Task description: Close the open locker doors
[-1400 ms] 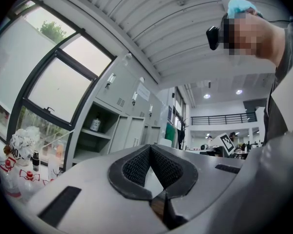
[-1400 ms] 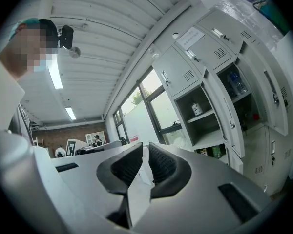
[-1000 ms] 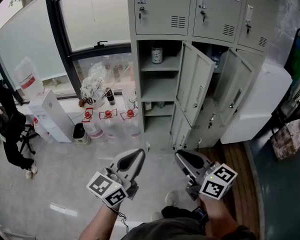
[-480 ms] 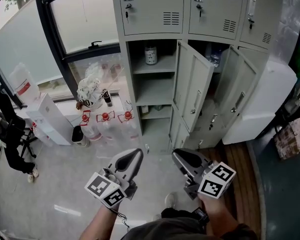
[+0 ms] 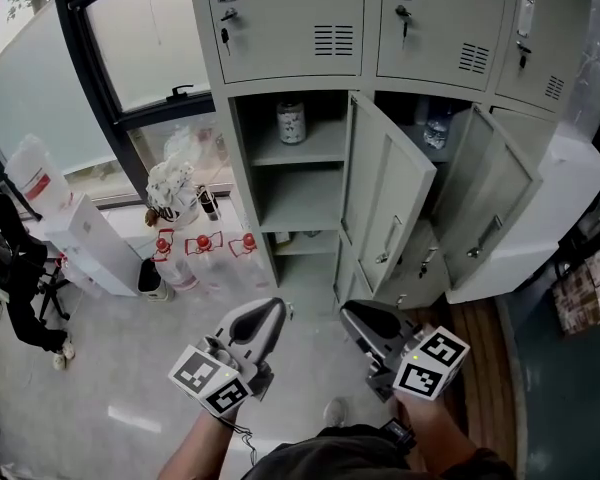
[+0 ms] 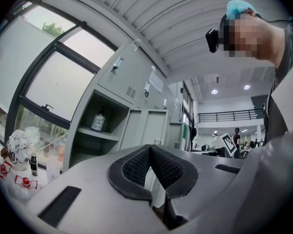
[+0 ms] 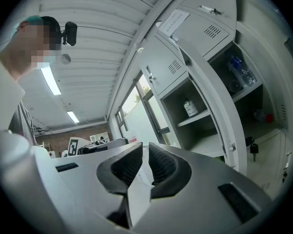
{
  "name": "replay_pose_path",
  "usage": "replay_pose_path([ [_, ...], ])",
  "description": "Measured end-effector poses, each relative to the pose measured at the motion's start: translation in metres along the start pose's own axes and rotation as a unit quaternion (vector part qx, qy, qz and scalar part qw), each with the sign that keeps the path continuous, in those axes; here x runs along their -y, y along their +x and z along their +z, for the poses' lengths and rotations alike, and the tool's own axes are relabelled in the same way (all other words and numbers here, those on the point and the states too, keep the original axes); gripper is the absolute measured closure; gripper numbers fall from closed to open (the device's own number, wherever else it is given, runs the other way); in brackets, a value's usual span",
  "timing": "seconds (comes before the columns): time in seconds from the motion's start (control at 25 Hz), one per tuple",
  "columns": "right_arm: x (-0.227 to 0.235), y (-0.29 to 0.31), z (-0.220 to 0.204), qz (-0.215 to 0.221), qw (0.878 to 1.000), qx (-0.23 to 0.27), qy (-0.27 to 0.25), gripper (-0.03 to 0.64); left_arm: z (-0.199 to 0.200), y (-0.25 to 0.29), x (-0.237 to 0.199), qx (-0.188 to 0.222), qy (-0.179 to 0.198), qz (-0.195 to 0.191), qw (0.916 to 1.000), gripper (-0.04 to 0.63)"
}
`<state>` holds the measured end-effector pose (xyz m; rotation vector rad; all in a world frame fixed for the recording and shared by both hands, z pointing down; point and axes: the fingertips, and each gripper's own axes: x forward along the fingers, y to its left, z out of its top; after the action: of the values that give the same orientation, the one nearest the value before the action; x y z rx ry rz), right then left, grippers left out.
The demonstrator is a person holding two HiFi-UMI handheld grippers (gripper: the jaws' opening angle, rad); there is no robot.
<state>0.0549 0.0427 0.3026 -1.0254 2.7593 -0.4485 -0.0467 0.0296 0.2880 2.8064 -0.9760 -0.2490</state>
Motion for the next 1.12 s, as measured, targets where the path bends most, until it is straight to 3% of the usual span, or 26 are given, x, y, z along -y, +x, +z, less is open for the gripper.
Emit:
replay_pose_path([
  [0.6,0.066,0.006,0.022,0.028,1.000,-0.006,-0.002,0.577,-0.007,0.082,-0.020,-0.007,0.001,0.009,0.9999,0.588],
  [1.12,0.100,-0.029,0.035,-0.023,0.999,0.030,0.001,0.575,-0.014,0.109,-0.019,-0.018,-0.003,-0.016,0.9997,0.588],
])
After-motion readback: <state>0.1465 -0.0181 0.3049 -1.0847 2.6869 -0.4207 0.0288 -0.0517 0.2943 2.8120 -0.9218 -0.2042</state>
